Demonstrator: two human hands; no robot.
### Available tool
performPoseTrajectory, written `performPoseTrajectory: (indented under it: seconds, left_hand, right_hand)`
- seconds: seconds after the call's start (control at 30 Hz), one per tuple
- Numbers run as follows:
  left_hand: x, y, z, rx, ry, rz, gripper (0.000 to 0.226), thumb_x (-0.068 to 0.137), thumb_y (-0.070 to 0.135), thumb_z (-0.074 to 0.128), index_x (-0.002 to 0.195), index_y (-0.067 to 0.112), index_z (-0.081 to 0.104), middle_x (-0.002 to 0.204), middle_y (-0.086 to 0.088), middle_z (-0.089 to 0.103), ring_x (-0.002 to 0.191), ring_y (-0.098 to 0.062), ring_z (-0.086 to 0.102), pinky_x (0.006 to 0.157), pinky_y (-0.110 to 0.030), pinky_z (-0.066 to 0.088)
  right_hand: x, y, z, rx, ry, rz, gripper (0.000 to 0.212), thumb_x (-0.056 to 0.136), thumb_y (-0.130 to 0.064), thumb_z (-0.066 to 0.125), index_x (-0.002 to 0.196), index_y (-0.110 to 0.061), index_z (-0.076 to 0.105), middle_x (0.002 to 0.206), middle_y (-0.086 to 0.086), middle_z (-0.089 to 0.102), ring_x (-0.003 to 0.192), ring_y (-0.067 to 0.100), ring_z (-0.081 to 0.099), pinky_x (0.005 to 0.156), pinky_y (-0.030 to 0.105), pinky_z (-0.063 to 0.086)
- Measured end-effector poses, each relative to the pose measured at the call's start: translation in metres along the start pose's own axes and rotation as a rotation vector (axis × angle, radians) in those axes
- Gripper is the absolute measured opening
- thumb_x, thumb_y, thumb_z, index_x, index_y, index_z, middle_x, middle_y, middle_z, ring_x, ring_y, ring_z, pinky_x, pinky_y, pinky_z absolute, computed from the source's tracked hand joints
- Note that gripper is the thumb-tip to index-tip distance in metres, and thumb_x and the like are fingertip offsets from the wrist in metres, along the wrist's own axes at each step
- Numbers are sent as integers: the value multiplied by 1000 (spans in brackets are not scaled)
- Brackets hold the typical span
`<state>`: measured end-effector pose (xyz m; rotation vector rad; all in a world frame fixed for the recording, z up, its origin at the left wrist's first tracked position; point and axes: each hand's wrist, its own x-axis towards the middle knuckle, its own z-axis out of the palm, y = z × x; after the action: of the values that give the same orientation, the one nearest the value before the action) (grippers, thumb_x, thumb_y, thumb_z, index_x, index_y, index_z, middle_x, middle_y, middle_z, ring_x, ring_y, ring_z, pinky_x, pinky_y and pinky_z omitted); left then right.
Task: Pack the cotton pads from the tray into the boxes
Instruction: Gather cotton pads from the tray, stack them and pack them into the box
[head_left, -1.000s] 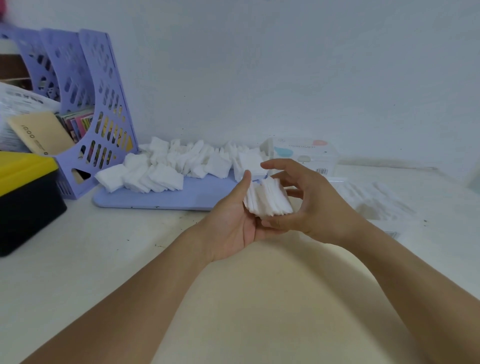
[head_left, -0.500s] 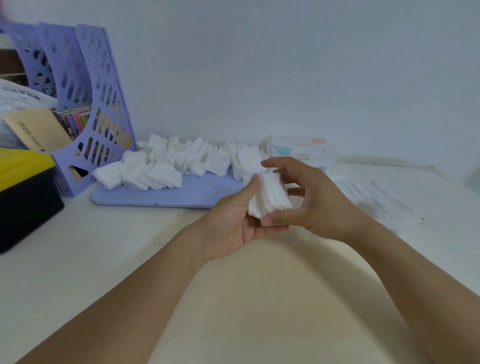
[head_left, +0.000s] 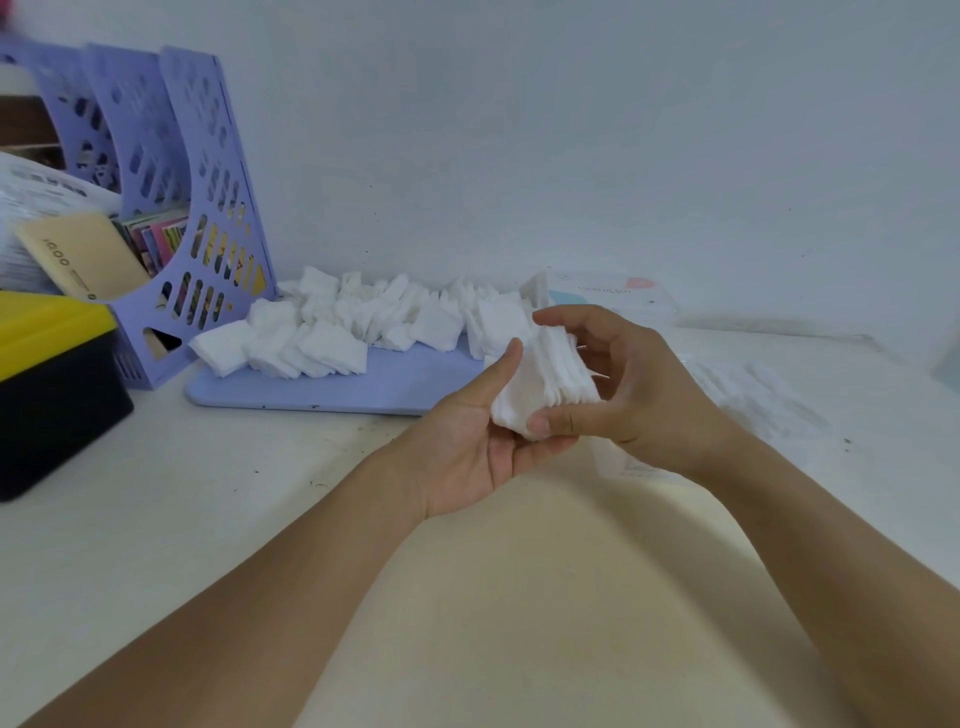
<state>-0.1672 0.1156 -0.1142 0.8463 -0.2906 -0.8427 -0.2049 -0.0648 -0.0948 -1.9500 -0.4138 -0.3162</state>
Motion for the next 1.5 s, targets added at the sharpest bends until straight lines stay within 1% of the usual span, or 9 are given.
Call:
performPoseTrajectory:
  seconds: [0.17, 0.33, 0.57, 0.77, 0.87, 1.0, 1.2, 1.33, 1.5]
  left_hand:
    - [-1, -2, 4, 53, 24, -5, 51, 97, 39, 50, 137, 8, 55, 130, -14, 68, 115, -22, 68, 96, -36, 57]
    - [-1, -1, 3, 35, 45, 8, 52, 92, 34, 54, 135, 4, 56, 130, -17, 67, 111, -24, 69, 92, -35, 59]
    - [2, -1, -1, -42, 95, -10, 48, 92, 30, 57, 129, -2, 59, 124, -22, 67, 103, -30, 70, 81, -37, 62]
    - [4, 0, -3, -104, 140, -16, 50, 97, 37, 55, 129, -2, 59, 122, -23, 68, 99, -34, 69, 81, -43, 63]
    - [4, 0, -3, -102, 135, -12, 55, 89, 39, 60, 128, 0, 60, 124, -23, 67, 102, -35, 68, 83, -43, 62]
    - [2, 1, -1, -78, 85, 16, 54, 89, 44, 59, 127, 5, 62, 125, -18, 69, 107, -28, 70, 89, -39, 60]
    - [1, -1, 1, -44, 121, 16, 44, 104, 36, 46, 129, 3, 59, 124, -18, 70, 107, -28, 72, 86, -40, 61]
    - [1, -2, 2, -26, 119, 30, 42, 105, 31, 46, 134, 2, 56, 128, -19, 67, 115, -31, 68, 93, -44, 58]
    - [2, -3, 2, -51, 158, 28, 41, 104, 32, 49, 123, -2, 61, 114, -24, 72, 95, -38, 73, 82, -44, 62]
  right_hand:
    - [-1, 2, 4, -95, 2, 6, 84, 59, -20, 98, 132, -31, 58, 124, -8, 63, 109, 11, 65, 93, 36, 58]
    - [0, -1, 2, -39, 43, 2, 78, 62, -10, 95, 129, -27, 60, 125, 2, 62, 105, 17, 67, 85, 42, 61]
    - [-1, -3, -2, 90, 61, 15, 71, 65, -12, 92, 128, -25, 62, 120, 3, 65, 104, 21, 70, 84, 36, 61]
    - [0, -6, -4, 78, 109, -18, 71, 65, -14, 91, 128, -21, 61, 113, 0, 67, 100, 19, 70, 79, 27, 57]
    - [0, -7, -6, 73, 117, -25, 70, 66, -8, 91, 128, -20, 61, 111, -1, 67, 97, 18, 71, 77, 26, 57]
    - [-2, -8, -1, 58, 66, -5, 71, 67, -6, 91, 129, -22, 60, 111, -5, 65, 94, 14, 70, 76, 24, 56]
    - [-1, 1, 2, -57, 61, -15, 71, 68, -7, 90, 128, -30, 59, 120, -5, 62, 100, 17, 66, 82, 28, 58]
    - [0, 3, 2, -77, 122, -44, 64, 72, 4, 81, 125, -26, 62, 114, -2, 63, 93, 19, 65, 79, 32, 60]
    - [1, 0, -1, 6, 161, -49, 61, 73, 7, 81, 124, -22, 63, 113, 5, 67, 92, 24, 69, 77, 47, 62]
